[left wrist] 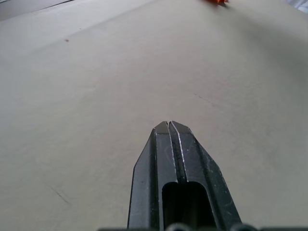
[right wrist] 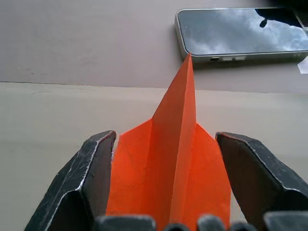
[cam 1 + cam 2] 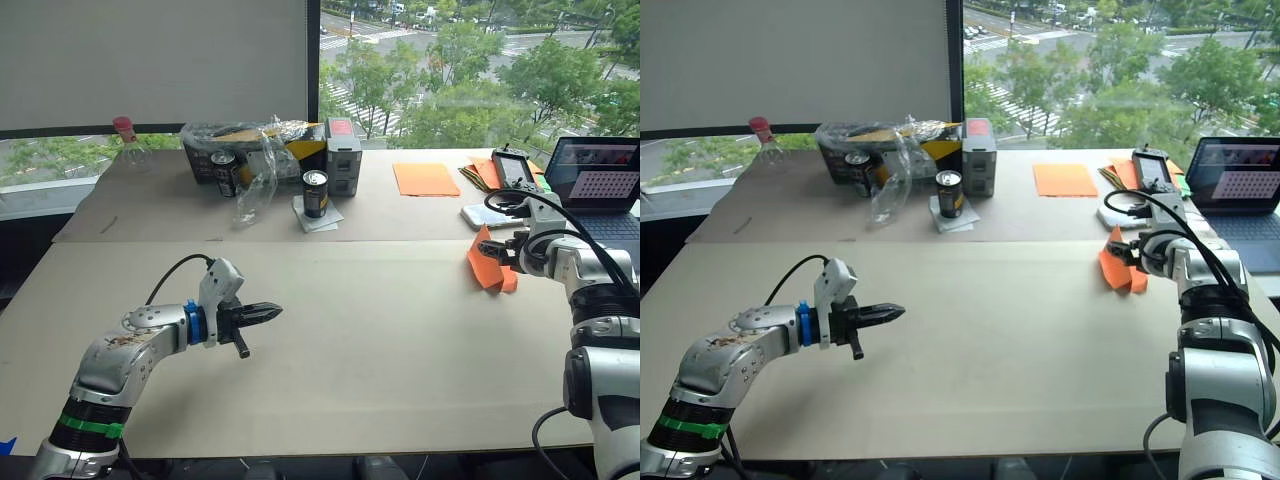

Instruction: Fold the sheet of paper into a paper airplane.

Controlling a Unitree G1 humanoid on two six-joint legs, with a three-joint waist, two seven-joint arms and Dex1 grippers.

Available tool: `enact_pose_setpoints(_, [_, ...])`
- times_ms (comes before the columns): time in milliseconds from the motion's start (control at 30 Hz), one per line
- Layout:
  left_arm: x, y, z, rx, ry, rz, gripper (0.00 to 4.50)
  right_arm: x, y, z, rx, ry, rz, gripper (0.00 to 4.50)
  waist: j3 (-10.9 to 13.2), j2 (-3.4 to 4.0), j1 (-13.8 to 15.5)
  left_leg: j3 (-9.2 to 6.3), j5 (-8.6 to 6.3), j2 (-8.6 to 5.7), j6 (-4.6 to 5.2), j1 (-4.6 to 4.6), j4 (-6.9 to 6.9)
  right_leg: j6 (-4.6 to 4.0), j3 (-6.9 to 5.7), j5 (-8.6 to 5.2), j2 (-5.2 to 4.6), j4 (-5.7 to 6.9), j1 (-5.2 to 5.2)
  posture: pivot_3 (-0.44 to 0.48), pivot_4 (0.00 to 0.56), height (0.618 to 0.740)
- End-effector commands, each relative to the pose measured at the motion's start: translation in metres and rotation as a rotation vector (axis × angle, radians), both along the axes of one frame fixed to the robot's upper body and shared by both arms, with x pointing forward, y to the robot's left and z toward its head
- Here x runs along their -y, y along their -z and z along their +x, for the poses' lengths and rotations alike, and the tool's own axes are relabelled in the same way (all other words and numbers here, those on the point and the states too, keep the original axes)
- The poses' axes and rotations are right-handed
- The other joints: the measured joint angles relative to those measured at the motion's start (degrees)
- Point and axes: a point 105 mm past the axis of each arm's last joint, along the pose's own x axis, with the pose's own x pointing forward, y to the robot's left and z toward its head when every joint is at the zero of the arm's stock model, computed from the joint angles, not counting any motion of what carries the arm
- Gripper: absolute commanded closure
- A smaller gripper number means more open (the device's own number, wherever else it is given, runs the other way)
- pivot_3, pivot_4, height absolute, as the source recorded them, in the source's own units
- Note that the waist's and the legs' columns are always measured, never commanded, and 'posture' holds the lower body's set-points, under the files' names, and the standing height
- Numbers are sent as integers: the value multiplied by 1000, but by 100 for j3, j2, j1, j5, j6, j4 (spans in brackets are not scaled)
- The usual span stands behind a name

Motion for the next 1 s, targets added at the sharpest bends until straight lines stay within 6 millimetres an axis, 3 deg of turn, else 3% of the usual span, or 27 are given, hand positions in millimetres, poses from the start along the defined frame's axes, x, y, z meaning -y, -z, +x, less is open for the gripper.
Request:
enact_pose_setpoints(33, [0, -15, 4, 68, 11, 2, 4500, -63, -58, -17, 241, -368, -33, 72, 0, 2, -3, 0, 0, 1, 0, 2, 0, 0, 0, 0, 1, 0, 0, 0, 150, 730])
enact_pose_setpoints(100, [1, -15, 4, 79, 18, 16, 4500, -96, -53, -36, 248, -548, -30, 72, 0, 2, -15, -4, 0, 5, 1, 3, 0, 1, -3, 0, 4, 1, 3, 0, 150, 730])
enact_pose_setpoints(233, [0, -15, 5, 118, 16, 23, 4500, -135, -29, -66, 251, -714, 24, 72, -1, 0, 39, -6, 0, 3, 0, 4, 3, 3, -5, 0, 1, 3, 8, 0, 150, 730])
enact_pose_setpoints(300, [-1, -16, 5, 144, 13, 21, 4500, -145, -18, -76, 251, -740, 48, 72, -1, 0, 72, -7, 0, 3, 0, 5, 5, 3, -6, 0, 1, 3, 11, 0, 150, 730])
enact_pose_setpoints(400, [-1, -5, -1, 135, 5, 31, 4500, -169, 19, -100, 180, -824, 182, 72, -2, 1, 137, -5, 0, 1, 0, 4, 7, 4, -5, 1, -1, 2, 8, 0, 150, 730])
enact_pose_setpoints(600, [5, 17, -12, 128, -51, 13, 4500, -177, 66, -110, 127, -771, 187, 72, -2, 2, 146, -3, 1, 1, -1, 4, 14, 3, -3, 8, -2, 4, 8, 0, 150, 730])
enact_pose_setpoints(833, [17, 37, -23, 80, -102, -21, 4500, -188, 81, -116, 145, -782, 144, 72, -2, 2, 138, -4, 1, 5, -2, 15, 15, 3, -3, 9, 4, 8, 15, 0, 150, 730])
enact_pose_setpoints(1000, [12, 46, -20, 91, -172, -31, 4500, -193, 86, -117, 148, -790, 142, 72, -3, 3, 138, -3, 1, 4, -2, 17, 15, 3, -2, 9, 4, 8, 16, 0, 150, 730])
